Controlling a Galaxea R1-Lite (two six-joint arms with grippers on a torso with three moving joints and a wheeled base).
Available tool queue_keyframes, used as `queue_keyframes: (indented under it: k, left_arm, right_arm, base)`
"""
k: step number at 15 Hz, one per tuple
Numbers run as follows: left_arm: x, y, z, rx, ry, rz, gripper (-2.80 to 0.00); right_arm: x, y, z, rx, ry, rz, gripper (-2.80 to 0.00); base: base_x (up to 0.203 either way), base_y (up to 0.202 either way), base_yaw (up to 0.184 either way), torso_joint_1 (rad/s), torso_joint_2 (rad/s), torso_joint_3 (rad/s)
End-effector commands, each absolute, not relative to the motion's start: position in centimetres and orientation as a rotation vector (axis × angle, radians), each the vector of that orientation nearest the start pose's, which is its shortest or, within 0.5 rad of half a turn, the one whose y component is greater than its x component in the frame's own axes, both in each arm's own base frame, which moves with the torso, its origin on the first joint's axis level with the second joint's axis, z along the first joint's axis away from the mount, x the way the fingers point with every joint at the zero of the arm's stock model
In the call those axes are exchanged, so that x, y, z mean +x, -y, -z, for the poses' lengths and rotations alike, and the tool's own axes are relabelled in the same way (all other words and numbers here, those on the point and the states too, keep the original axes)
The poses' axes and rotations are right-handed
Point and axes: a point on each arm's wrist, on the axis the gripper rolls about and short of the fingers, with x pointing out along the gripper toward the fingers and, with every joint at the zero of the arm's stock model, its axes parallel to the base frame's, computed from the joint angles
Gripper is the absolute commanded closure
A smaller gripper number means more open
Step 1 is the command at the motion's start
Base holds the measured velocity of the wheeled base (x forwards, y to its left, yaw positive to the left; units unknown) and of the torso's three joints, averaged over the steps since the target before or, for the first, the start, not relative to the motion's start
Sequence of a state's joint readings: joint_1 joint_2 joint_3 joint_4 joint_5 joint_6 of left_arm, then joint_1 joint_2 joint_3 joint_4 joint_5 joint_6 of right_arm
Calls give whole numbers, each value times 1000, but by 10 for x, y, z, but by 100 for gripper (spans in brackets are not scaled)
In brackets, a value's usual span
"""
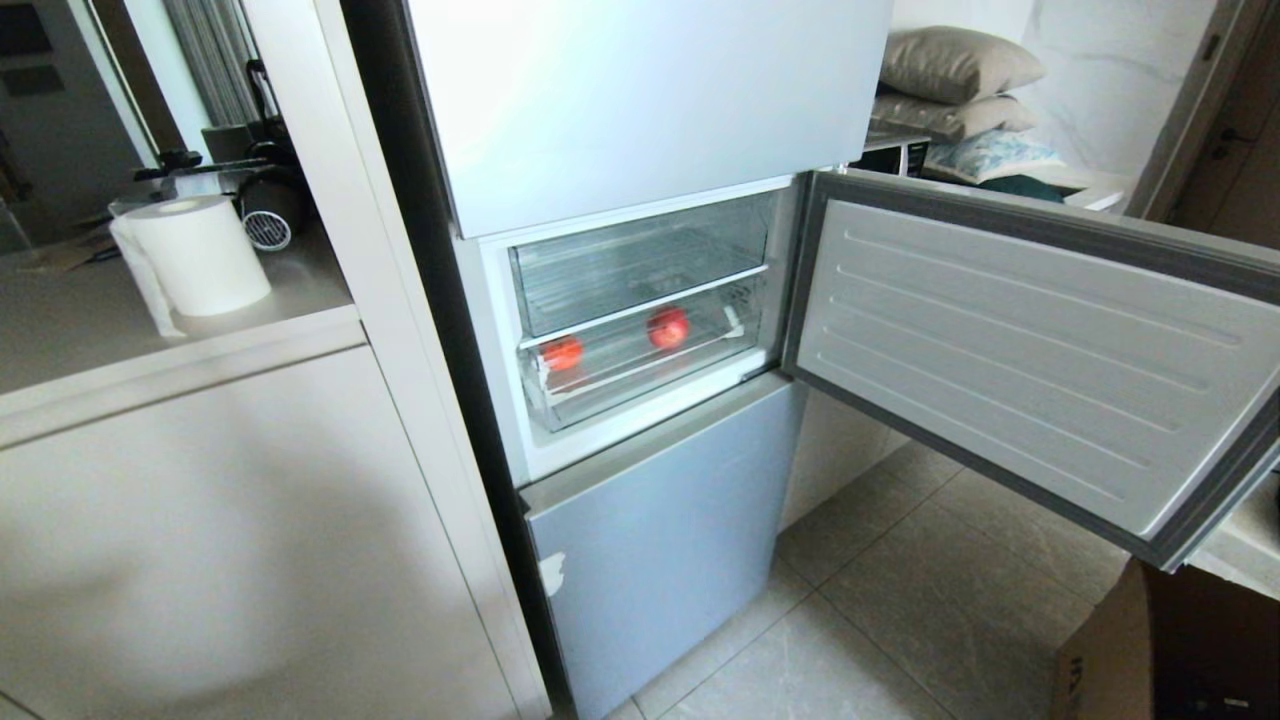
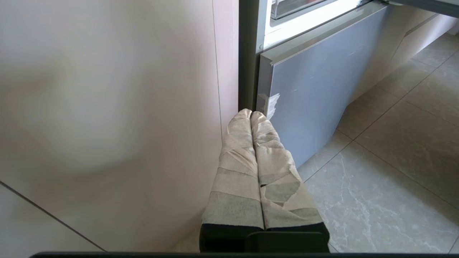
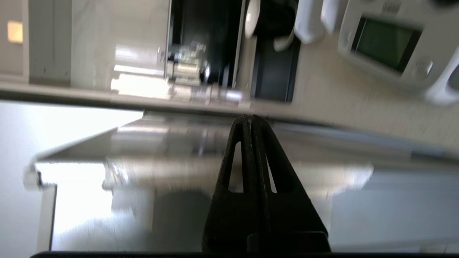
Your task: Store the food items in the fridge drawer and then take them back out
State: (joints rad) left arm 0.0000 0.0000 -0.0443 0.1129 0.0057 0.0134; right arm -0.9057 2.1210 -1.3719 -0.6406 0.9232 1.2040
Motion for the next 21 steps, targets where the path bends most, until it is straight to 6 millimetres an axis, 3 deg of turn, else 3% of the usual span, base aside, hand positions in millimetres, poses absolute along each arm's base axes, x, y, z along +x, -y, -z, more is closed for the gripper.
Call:
queue_keyframes:
  k: [1,4,7,12,13,15,17,19,21]
  left_arm:
    - [-26,0,-76,14,-71,-6,0]
    - [-26,0,-76,14,-71,-6,0]
    - [-26,0,-76,14,-71,-6,0]
    - [-26,0,-76,14,-71,-6,0]
    - [-26,0,-76,14,-71,-6,0]
    - [-26,0,-76,14,-71,-6,0]
    - [-26,0,-76,14,-71,-6,0]
    - [-26,0,-76,14,-71,-6,0]
    - [-26,0,-76,14,-71,-6,0]
  right_arm:
    - [273,314,-186,1311,-115,-28,0]
    - [251,288,-193,1333,-140,-33,0]
    - [215,255,-210,1324,-129,-31,0]
    - [159,225,-292,1276,7,-99,0]
    - [158,227,-294,1258,49,-69,0]
    - [161,236,-290,1236,163,61,0]
    - [172,240,-273,1151,206,256,0]
    - [199,228,-247,1106,109,452,0]
    - [223,203,-220,1076,-37,489,0]
  base:
    - [0,0,0,0,0,0]
    - [0,0,0,0,0,0]
    - [0,0,0,0,0,0]
    - [0,0,0,0,0,0]
    - [0,0,0,0,0,0]
    - [0,0,0,0,0,0]
    - [0,0,0,0,0,0]
    - [0,0,0,0,0,0]
    - [0,0,0,0,0,0]
